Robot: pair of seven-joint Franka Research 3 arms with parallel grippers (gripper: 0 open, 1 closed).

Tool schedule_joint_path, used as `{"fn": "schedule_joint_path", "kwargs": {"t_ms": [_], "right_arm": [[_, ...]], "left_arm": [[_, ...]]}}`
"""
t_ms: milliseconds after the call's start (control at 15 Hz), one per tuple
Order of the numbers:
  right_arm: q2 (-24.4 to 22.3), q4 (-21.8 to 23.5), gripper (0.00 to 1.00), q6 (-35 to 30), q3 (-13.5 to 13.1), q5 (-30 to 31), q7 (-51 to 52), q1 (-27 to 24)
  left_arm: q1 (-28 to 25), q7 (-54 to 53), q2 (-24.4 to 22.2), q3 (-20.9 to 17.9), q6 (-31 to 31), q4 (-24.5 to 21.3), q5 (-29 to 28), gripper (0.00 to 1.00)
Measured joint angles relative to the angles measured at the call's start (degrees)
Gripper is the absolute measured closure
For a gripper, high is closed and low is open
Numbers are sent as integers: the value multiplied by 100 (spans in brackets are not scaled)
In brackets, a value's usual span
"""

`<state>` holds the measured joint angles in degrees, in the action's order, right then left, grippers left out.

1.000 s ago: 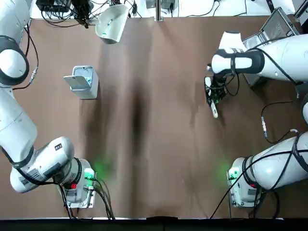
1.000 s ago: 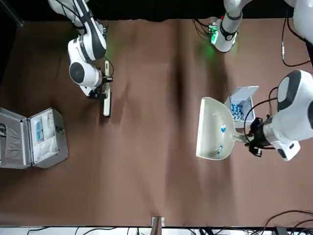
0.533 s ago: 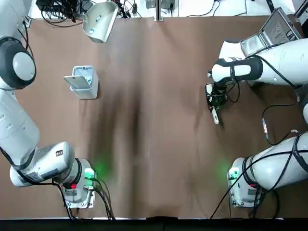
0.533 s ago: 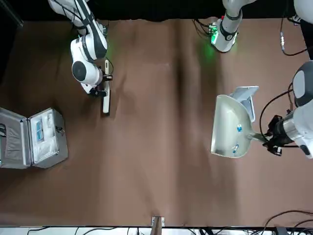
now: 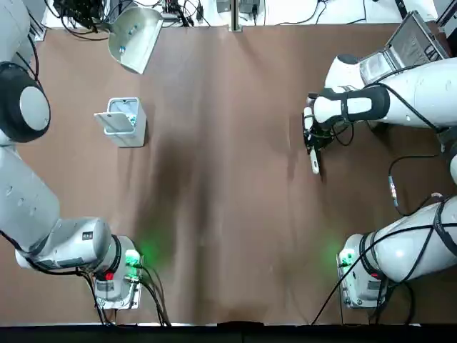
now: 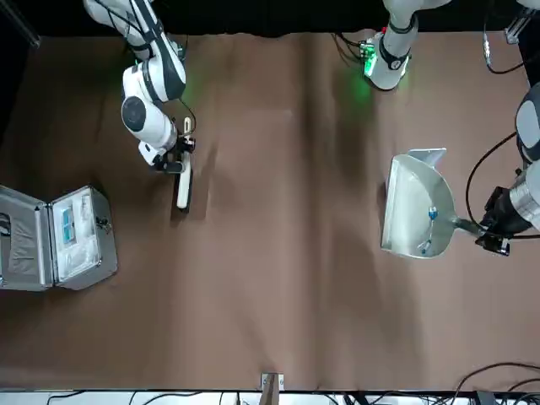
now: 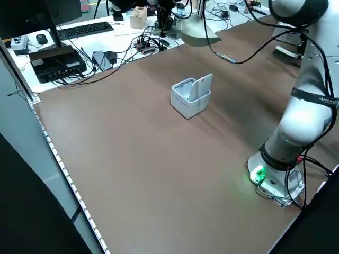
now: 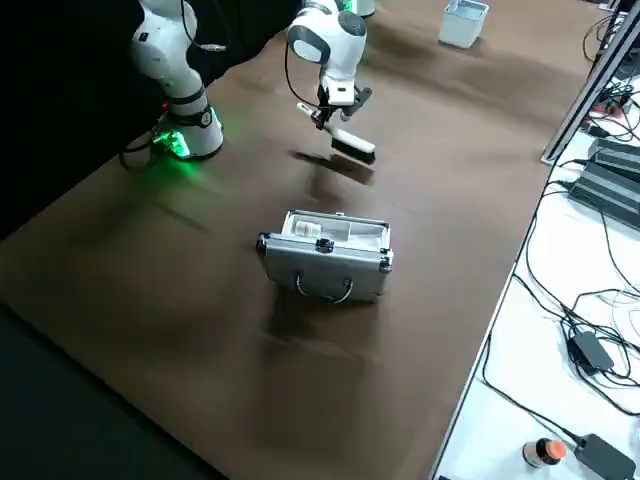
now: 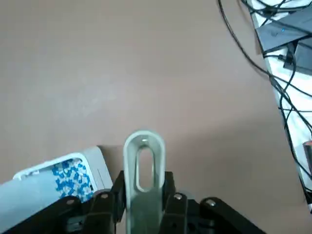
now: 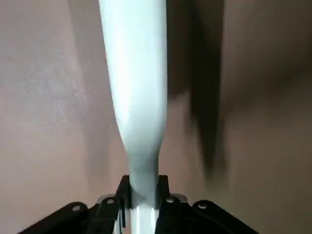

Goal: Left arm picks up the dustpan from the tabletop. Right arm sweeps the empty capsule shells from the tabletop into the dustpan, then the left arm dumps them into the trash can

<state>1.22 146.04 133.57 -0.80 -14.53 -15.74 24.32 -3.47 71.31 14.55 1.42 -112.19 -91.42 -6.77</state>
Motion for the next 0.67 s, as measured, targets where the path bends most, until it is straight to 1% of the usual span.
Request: {"fn": "schedule_joint_path", "kwargs": {"t_ms": [267, 667], "right_arm": [[142, 13, 74, 144, 0, 0, 1, 0], [337, 9, 74, 308, 1, 0, 60, 0]], "left_arm": [[40, -93, -340, -285, -592, -572, 1, 67], [40, -143, -411, -551, -1284, -906, 1, 67]]}}
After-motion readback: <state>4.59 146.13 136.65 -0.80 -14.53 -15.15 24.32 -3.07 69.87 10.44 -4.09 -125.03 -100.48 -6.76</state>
